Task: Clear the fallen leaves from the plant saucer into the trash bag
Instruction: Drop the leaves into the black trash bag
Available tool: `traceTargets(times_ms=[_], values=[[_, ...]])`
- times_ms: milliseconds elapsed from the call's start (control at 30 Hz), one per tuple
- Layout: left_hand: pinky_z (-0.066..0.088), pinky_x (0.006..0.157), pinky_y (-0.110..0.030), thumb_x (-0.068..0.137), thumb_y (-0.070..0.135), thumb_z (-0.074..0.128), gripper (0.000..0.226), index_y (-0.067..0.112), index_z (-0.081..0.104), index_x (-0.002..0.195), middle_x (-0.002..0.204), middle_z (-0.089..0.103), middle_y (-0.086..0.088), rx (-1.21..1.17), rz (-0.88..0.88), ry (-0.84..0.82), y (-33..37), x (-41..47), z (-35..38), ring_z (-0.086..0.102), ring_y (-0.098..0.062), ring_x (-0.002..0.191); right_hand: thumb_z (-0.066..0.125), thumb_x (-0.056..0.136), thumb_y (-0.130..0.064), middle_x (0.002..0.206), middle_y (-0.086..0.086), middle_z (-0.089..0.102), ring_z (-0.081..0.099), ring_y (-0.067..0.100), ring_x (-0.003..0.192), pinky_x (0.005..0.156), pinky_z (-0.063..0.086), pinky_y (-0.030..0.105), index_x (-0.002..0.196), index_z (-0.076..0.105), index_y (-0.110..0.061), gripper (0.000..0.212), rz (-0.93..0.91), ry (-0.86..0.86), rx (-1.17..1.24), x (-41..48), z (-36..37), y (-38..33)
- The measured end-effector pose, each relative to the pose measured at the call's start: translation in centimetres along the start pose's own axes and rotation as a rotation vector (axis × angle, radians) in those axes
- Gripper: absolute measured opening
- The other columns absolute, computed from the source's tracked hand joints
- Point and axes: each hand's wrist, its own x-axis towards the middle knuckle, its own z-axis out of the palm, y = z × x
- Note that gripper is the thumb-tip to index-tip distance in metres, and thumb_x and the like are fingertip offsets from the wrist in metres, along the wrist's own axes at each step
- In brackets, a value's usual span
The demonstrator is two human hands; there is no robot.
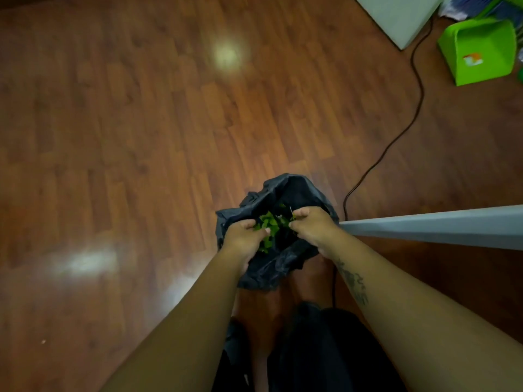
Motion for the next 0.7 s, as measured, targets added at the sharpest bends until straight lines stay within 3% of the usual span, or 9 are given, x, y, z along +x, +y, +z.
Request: traceTargets(times_ms=[67,133,233,333,400,500,600,700], values=[[0.049,0.097,-0.035,0.091,0.016,0.067,0.063,0.004,0.039,0.145,0.140,0.052,-0.009,0.094,0.018,-0.032,-0.4,1.0,0.0,0.056,-0.028,0.119,0.058,0.094,-0.009,0.144,0.013,0.046,0.047,0.030,0.127,0.104,0.042,0.037,0.140,0.044,-0.005,0.049,-0.043,0.002,-0.125,0.5,0.3,0.3],[0.049,0.098,-0.036,0.093,0.014,0.063,0.052,0.003,0.044,0.141,0.137,0.056,-0.011,0.164,0.048,-0.036,-0.3,1.4,-0.3,0.059,-0.029,0.115,0.056,0.095,-0.010,0.144,0.012,0.047,0.048,0.029,0.126,0.100,0.042,0.033,0.140,0.046,-0.007,0.045,-0.093,0.034,-0.182,0.6,0.3,0.5],[0.053,0.086,-0.040,0.094,0.014,0.059,0.015,0.011,0.068,0.105,0.108,0.069,-0.015,0.276,0.134,0.054,0.8,0.7,-0.8,0.065,-0.029,0.095,0.054,0.097,-0.012,0.128,0.011,0.060,0.058,0.031,0.110,0.088,0.049,0.036,0.128,0.059,-0.008,0.032,-0.150,0.144,-0.220,-0.2,-0.2,0.1],[0.057,0.072,-0.041,0.093,0.005,0.050,0.027,0.014,0.066,0.074,0.077,0.069,-0.008,0.243,0.202,0.068,2.5,-1.4,-1.3,0.062,-0.021,0.068,0.057,0.094,-0.013,0.103,0.010,0.070,0.064,0.029,0.093,0.083,0.053,0.042,0.090,0.070,-0.017,0.014,-0.218,0.218,-0.251,-2.1,-1.2,-1.2],[0.056,0.069,-0.036,0.092,0.003,0.049,0.026,0.011,0.067,0.074,0.075,0.069,-0.008,0.218,0.212,0.066,4.0,-3.6,-1.8,0.061,-0.018,0.064,0.060,0.092,-0.011,0.088,0.009,0.070,0.065,0.028,0.084,0.080,0.055,0.045,0.072,0.065,-0.024,0.024,-0.238,0.222,-0.178,-4.4,-1.9,-2.5],[0.053,0.059,-0.024,0.093,0.002,0.055,0.017,0.005,0.066,0.080,0.075,0.067,-0.010,0.153,0.238,0.026,7.3,-8.5,-2.5,0.059,-0.017,0.063,0.060,0.091,-0.008,0.079,0.007,0.069,0.066,0.025,0.077,0.078,0.057,0.043,0.072,0.065,-0.022,0.025,-0.253,0.190,0.048,-9.0,-3.4,-5.2],[0.054,0.059,-0.020,0.094,0.005,0.058,0.012,0.003,0.066,0.085,0.082,0.068,-0.012,0.078,0.270,-0.024,11.0,-14.1,-3.6,0.061,-0.017,0.066,0.058,0.093,-0.008,0.088,0.009,0.069,0.066,0.021,0.082,0.072,0.057,0.030,0.081,0.066,-0.018,0.018,-0.260,0.154,0.279,-14.4,-5.5,-9.0],[0.058,0.064,-0.022,0.094,0.010,0.061,0.011,0.002,0.069,0.094,0.092,0.073,-0.015,-0.003,0.299,-0.052,15.2,-20.5,-4.9,0.068,-0.018,0.071,0.062,0.092,-0.012,0.099,0.013,0.070,0.069,0.022,0.090,0.074,0.055,0.026,0.093,0.068,-0.012,0.006,-0.238,0.124,0.498,-20.9,-8.2,-12.7]])
